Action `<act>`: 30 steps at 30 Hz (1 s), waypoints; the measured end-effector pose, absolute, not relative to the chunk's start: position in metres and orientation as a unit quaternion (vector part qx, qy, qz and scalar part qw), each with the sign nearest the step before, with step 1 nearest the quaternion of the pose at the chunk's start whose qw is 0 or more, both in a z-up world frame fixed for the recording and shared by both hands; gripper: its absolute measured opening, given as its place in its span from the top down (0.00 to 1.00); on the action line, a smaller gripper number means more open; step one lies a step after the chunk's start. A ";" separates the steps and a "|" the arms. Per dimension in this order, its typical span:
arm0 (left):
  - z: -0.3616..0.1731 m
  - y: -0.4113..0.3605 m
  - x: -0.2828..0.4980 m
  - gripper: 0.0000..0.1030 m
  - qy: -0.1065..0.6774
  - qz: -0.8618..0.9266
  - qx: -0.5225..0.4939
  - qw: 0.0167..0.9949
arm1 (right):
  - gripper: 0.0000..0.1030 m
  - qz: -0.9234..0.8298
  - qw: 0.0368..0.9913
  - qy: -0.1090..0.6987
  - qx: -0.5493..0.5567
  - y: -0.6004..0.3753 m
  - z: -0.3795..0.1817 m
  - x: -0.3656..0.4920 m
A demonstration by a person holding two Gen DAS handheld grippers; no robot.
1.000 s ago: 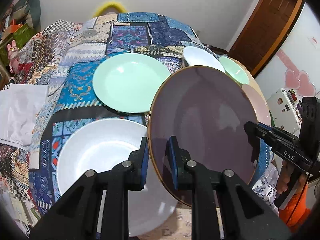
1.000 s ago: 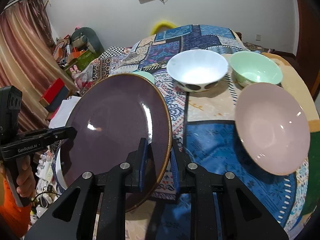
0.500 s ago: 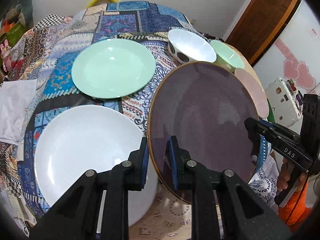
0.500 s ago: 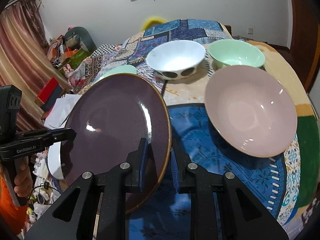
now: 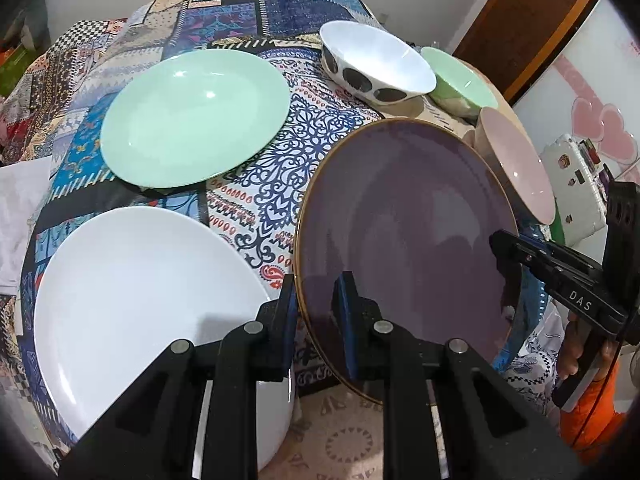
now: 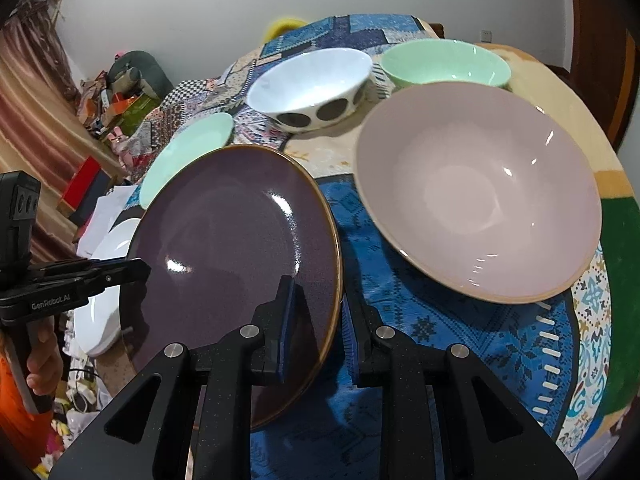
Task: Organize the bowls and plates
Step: 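Lower the dark brown plate onto the cover and open both tools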
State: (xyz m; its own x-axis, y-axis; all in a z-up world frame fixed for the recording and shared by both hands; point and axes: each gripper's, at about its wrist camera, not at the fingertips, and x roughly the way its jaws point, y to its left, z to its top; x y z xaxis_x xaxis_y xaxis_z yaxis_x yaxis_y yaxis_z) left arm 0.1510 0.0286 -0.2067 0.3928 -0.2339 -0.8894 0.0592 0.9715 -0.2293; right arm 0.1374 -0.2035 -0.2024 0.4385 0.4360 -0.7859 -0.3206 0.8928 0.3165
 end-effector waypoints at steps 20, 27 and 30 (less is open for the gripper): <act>-0.219 0.019 0.161 0.78 0.555 -0.074 -0.056 0.827 | 0.76 0.214 0.847 0.485 0.031 -0.203 -0.208 0.143; -0.202 0.024 0.152 0.68 0.536 -0.072 -0.063 0.839 | 0.75 0.201 0.854 0.481 0.002 -0.204 -0.199 0.133; -0.189 0.025 0.144 0.56 0.517 -0.066 -0.060 0.852 | 0.74 0.202 0.857 0.474 0.005 -0.205 -0.190 0.127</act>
